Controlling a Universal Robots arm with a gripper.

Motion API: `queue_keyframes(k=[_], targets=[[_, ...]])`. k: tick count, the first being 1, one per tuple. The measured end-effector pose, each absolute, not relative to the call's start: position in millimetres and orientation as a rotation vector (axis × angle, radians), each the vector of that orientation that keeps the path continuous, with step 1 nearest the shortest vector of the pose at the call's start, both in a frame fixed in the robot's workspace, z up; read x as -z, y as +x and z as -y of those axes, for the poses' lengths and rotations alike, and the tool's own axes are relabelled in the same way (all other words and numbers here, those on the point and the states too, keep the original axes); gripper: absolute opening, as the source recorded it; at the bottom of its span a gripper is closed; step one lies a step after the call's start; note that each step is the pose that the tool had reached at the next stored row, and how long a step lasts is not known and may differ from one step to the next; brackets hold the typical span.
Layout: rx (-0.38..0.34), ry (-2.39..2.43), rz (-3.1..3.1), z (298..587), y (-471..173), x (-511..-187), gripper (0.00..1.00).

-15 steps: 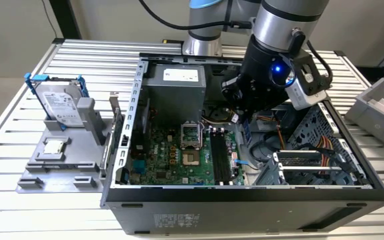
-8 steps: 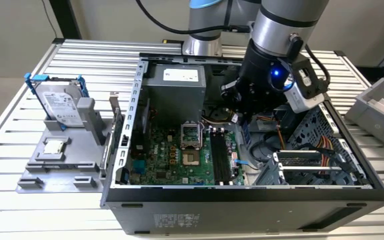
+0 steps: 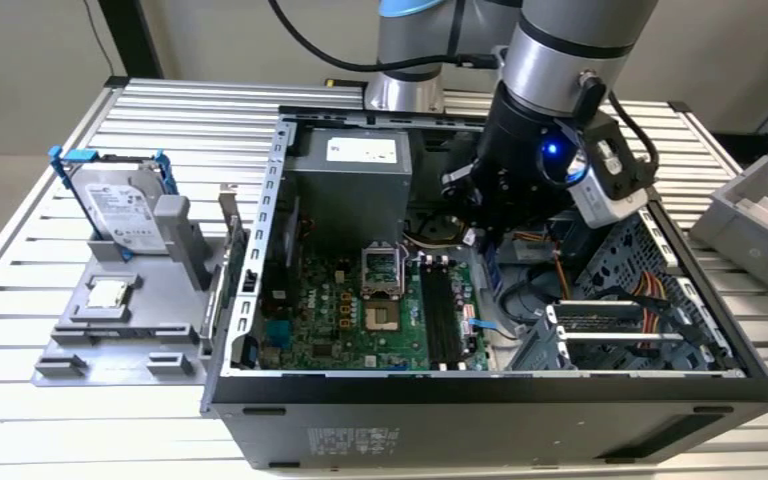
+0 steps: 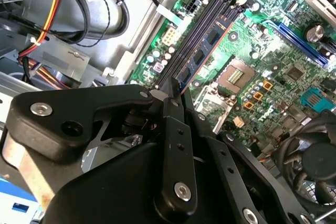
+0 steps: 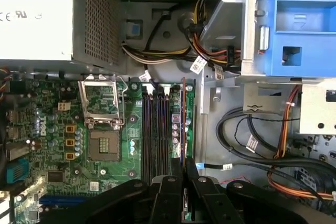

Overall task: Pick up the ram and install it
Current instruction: 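Insert the ram into the slot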

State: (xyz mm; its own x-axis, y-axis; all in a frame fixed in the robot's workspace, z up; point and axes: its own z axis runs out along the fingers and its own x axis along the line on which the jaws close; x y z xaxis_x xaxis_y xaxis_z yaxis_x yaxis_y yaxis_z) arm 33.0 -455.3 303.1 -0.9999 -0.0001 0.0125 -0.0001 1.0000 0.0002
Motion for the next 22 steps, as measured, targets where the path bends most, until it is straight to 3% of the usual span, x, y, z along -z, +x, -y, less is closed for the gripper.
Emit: queue_keyframes(k=[22], targets=[[0.0,0.008,3.142,457.7,32.2,-267.8,0.0]])
